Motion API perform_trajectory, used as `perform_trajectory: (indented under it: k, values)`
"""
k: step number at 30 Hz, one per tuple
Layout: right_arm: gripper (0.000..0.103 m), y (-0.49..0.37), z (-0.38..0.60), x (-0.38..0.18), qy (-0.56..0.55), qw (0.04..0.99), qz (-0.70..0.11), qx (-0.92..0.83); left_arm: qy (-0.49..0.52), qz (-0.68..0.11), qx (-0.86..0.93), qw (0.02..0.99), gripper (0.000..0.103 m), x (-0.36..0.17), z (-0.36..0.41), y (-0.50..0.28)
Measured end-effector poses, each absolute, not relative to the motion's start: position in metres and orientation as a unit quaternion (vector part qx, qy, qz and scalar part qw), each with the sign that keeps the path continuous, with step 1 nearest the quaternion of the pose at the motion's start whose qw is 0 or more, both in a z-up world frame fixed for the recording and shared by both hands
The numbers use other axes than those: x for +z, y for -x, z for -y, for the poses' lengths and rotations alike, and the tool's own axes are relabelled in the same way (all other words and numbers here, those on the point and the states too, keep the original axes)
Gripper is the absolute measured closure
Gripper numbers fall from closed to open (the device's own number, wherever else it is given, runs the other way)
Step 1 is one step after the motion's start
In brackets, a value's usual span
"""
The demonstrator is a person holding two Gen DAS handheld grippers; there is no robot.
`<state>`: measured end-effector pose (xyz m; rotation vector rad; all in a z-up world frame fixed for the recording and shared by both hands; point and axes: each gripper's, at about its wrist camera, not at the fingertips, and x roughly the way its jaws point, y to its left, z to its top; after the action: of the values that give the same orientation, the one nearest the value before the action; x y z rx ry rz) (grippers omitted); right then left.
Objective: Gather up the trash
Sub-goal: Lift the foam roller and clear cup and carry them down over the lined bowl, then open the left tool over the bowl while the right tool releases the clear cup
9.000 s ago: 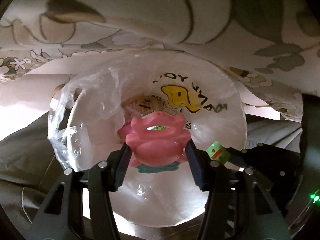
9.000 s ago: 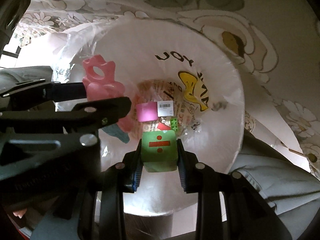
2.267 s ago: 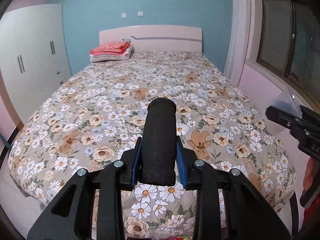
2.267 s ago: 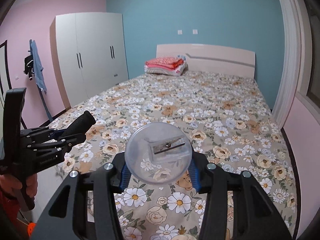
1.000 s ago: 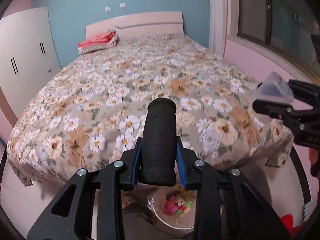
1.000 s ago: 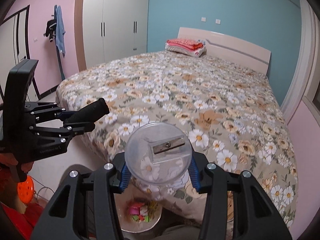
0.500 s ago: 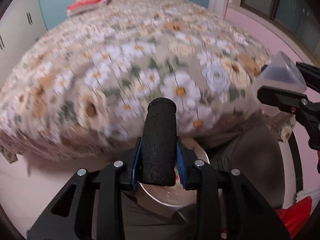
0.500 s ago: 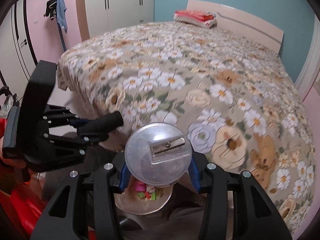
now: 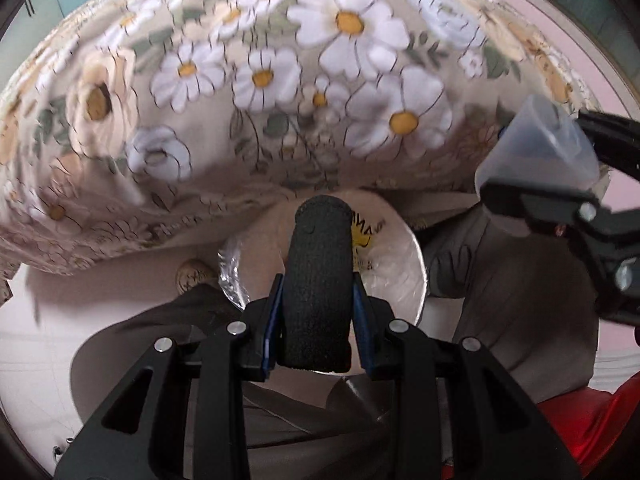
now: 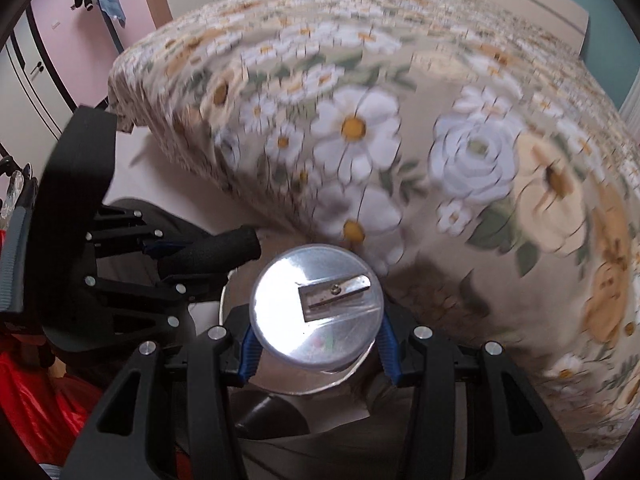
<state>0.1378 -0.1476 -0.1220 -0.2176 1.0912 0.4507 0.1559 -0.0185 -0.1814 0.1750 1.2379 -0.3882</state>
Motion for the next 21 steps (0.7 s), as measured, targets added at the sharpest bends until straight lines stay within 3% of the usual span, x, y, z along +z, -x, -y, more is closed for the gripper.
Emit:
perform_trajectory:
  k: [21]
  values:
    - [0.053, -0.157, 0.143, -0.261, 0.069, 0.741, -0.641, 0.187, -0.015, -0.676, -0.170, 0.717, 0.071, -0.300, 0.021, -0.180]
